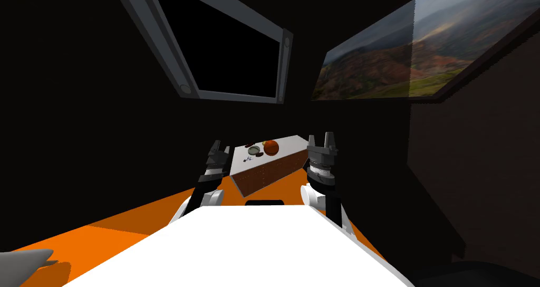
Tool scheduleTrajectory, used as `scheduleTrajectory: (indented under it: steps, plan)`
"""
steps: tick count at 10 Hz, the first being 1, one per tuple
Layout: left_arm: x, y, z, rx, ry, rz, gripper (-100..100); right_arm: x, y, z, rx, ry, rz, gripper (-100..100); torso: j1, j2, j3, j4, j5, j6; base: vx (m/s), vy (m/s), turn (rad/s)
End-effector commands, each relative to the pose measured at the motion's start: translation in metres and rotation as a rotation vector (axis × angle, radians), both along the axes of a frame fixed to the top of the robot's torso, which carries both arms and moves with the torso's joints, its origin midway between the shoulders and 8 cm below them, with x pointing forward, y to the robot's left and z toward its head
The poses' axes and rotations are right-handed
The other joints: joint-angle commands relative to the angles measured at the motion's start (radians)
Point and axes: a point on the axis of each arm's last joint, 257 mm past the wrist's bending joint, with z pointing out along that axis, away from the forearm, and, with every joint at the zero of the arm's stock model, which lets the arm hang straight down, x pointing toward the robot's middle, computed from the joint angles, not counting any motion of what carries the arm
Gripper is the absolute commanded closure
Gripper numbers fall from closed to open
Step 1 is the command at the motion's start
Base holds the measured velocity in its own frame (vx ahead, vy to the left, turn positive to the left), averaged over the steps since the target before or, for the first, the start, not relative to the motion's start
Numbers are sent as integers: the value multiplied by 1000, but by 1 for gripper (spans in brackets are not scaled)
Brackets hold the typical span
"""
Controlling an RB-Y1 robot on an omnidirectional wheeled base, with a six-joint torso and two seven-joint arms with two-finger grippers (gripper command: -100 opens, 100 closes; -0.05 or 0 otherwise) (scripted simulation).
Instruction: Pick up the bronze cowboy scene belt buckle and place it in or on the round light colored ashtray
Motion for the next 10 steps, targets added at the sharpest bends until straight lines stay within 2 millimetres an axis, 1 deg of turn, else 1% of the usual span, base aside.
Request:
scheduleTrajectory:
  steps: [1, 4, 9, 10]
  plan:
    - [4, -1, -5, 15, 21, -18, -100, 0, 0, 0, 0, 0, 0, 0, 0, 0, 0, 0, 0, 0, 4, -4, -23]
    - [19, 0, -26, 20, 92, -54, -100, 0, 0, 0, 0, 0, 0, 0, 0, -1, 0, 0, 0, 0, 12, -11, -42]
    - [56, 10, -77, -59, 261, -100, -100, 0, 0, 0, 0, 0, 0, 0, -1, -2, -1, -1, 0, 0, 23, -18, -70]
    - [57, 11, -80, -61, 275, -97, -100, 0, 0, 0, 0, 0, 0, 0, -1, -2, -1, -1, 0, 0, 22, -12, -22]
